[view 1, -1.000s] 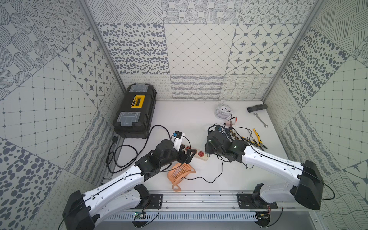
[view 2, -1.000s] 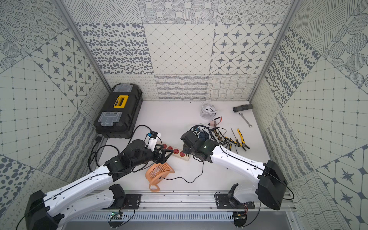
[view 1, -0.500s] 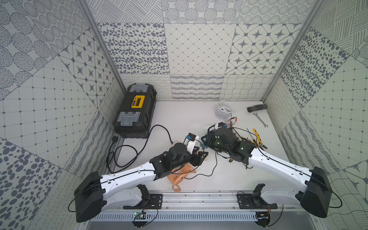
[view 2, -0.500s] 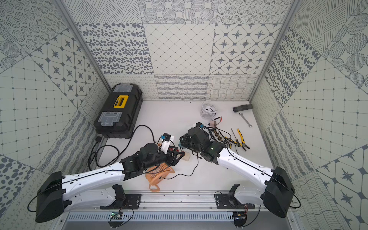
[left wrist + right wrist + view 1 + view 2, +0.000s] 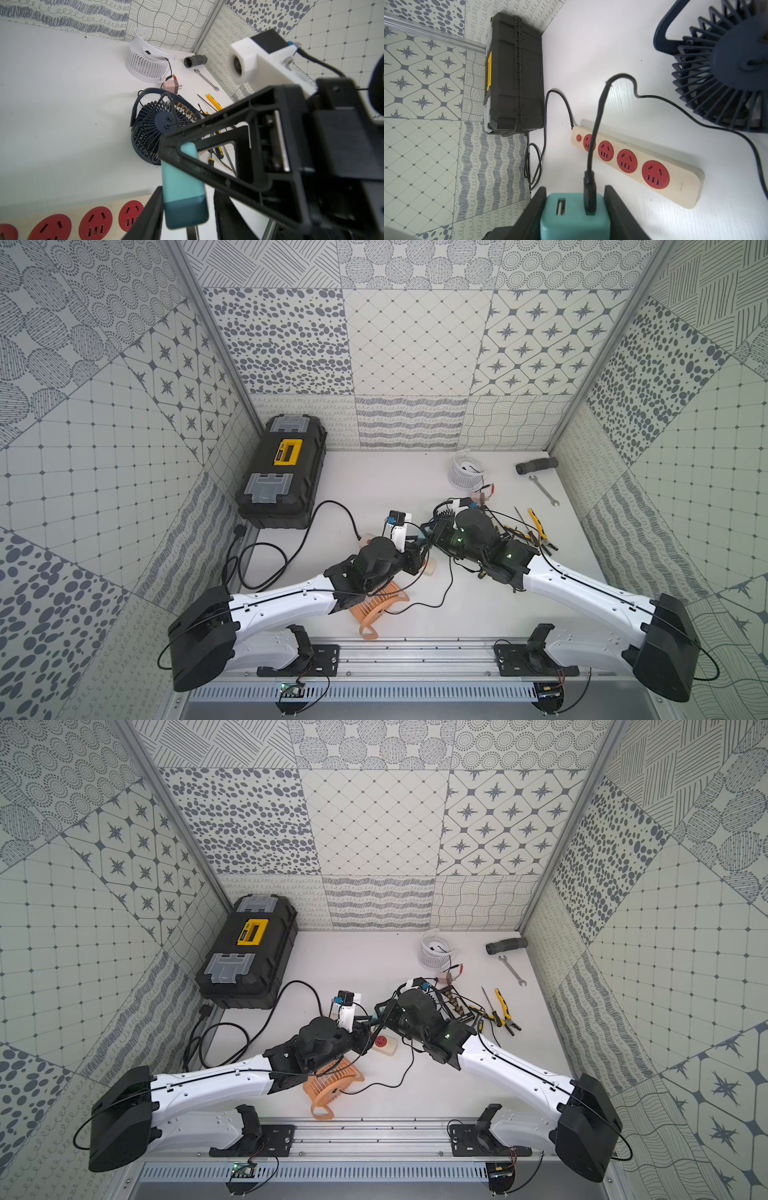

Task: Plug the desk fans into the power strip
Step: Pick up the plug from the center of the board.

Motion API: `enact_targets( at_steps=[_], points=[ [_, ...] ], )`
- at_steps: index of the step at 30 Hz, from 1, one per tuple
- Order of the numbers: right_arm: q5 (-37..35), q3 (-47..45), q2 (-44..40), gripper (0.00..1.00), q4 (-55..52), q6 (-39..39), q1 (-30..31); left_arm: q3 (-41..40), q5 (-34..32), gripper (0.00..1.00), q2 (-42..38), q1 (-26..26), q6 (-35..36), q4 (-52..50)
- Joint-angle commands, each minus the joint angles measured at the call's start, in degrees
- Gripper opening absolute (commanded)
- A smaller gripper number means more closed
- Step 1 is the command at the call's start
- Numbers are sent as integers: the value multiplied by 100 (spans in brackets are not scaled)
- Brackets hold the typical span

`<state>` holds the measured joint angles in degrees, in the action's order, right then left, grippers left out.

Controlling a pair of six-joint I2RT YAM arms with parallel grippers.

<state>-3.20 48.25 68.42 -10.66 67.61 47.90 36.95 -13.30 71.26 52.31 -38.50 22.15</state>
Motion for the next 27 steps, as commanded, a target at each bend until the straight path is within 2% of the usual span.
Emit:
enact_targets(
  at_steps=[1,2,4,7,11,13,14,17,21,24,27],
  points=[
    [116,-127,-172,39,362,106,23,105,-410,31,112,22,-111,768],
    [130,-143,-191,39,377,122,21,114,-406,28,136,24,-113,772],
    [136,-161,-231,40,401,114,19,141,-316,15,173,22,-92,809],
    [156,-205,-315,55,406,8,-45,147,-170,0,152,21,-53,768],
    [655,-374,-589,78,451,-514,-419,269,131,0,-112,-27,87,84],
    [1355,-412,-724,87,498,-1035,-741,447,567,0,-276,-193,60,-573],
    [1803,-409,-795,88,502,-1336,-908,494,850,0,-358,-320,-2,-834],
    [3357,-424,-952,90,512,-2143,-1415,490,1826,0,-695,-807,-222,-1221],
    [5216,-458,-977,90,512,-2537,-1988,670,3348,0,-934,-1395,-333,-1607],
    [6045,-370,-920,89,505,-2646,-2146,842,4363,0,-969,-1692,-503,-1719],
    [6570,-210,-777,88,503,-2756,-2160,1005,5270,0,-889,-1822,-623,-1691]
  ],
)
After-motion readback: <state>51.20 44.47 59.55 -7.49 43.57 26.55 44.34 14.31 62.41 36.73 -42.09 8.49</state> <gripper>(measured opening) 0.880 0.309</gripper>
